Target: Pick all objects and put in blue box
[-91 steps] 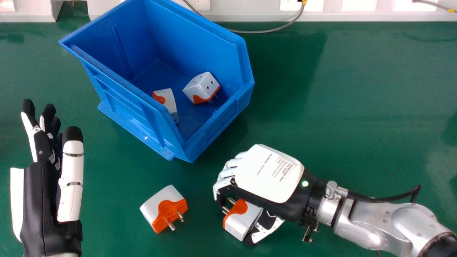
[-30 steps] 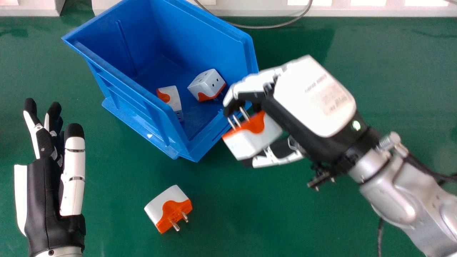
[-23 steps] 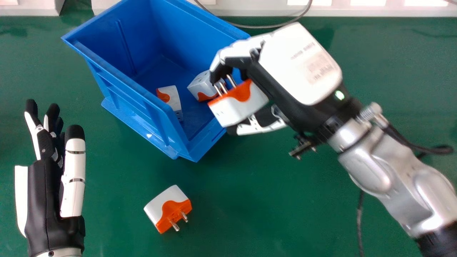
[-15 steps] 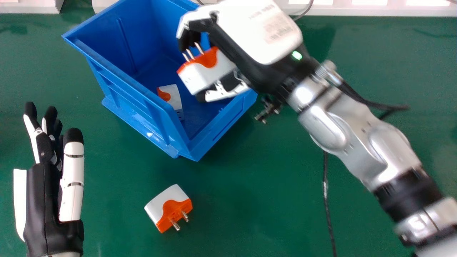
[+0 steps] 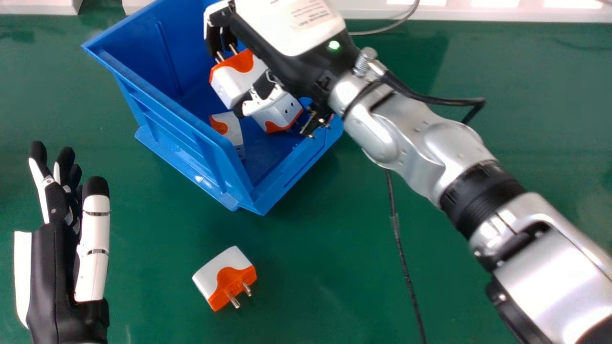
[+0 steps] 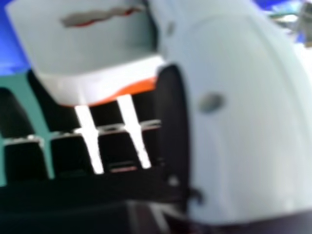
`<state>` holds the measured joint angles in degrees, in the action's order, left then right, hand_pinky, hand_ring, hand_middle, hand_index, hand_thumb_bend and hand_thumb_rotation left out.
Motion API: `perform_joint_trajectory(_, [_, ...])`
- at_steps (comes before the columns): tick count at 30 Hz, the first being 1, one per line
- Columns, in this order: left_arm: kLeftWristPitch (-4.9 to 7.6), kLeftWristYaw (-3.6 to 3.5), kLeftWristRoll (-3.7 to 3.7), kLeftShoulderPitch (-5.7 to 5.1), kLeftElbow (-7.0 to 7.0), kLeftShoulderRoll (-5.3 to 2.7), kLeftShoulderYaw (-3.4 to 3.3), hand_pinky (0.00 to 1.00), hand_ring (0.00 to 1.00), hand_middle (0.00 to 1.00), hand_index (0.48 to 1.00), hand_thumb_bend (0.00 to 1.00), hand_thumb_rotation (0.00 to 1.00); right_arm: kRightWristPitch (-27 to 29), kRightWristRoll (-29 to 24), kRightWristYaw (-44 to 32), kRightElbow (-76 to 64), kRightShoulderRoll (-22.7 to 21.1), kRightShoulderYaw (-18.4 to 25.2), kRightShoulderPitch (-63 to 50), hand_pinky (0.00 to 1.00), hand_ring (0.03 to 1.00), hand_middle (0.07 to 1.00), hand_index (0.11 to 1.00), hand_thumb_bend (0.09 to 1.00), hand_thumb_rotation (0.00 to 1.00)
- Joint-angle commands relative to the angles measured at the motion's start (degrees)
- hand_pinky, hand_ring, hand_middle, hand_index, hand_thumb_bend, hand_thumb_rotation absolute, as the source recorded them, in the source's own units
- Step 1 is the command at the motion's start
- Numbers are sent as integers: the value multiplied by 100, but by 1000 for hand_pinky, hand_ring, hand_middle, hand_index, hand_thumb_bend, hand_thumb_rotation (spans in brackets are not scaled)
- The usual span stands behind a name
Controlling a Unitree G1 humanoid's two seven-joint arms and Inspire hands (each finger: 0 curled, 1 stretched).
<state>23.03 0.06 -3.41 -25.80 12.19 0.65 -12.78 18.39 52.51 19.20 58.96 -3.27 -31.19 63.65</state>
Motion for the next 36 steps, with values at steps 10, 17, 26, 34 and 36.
perform_joint_trajectory(10, [61, 67, 51, -122, 232, -2, -64, 999, 995, 984, 986, 334, 876, -660, -23, 22, 855, 425, -392, 739, 351, 412, 477, 488, 519, 0])
perform_joint_trajectory(17, [14, 90, 74, -81, 267, -26, -60, 1000, 994, 981, 985, 375, 844, -936, 33, -3, 1111, 587, -719, 766, 394, 419, 485, 489, 520, 0])
perform_joint_trajectory(26, [-144, 215, 244, -117, 443, -96, 1, 1000, 988, 973, 979, 319, 856, -788, -151, 27, 1107, 567, -726, 664, 389, 420, 498, 480, 520, 0])
perform_joint_trajectory(34, [-121, 238, 300, -32, 387, -132, 21, 1000, 988, 976, 976, 336, 859, -988, -79, -161, 1059, 549, -855, 627, 640, 717, 743, 746, 640, 212])
perform_joint_trajectory(36, [-97, 268, 348, -4, 360, -134, 21, 995, 983, 973, 973, 362, 861, -1020, -66, -202, 1027, 525, -884, 605, 718, 801, 826, 824, 653, 270])
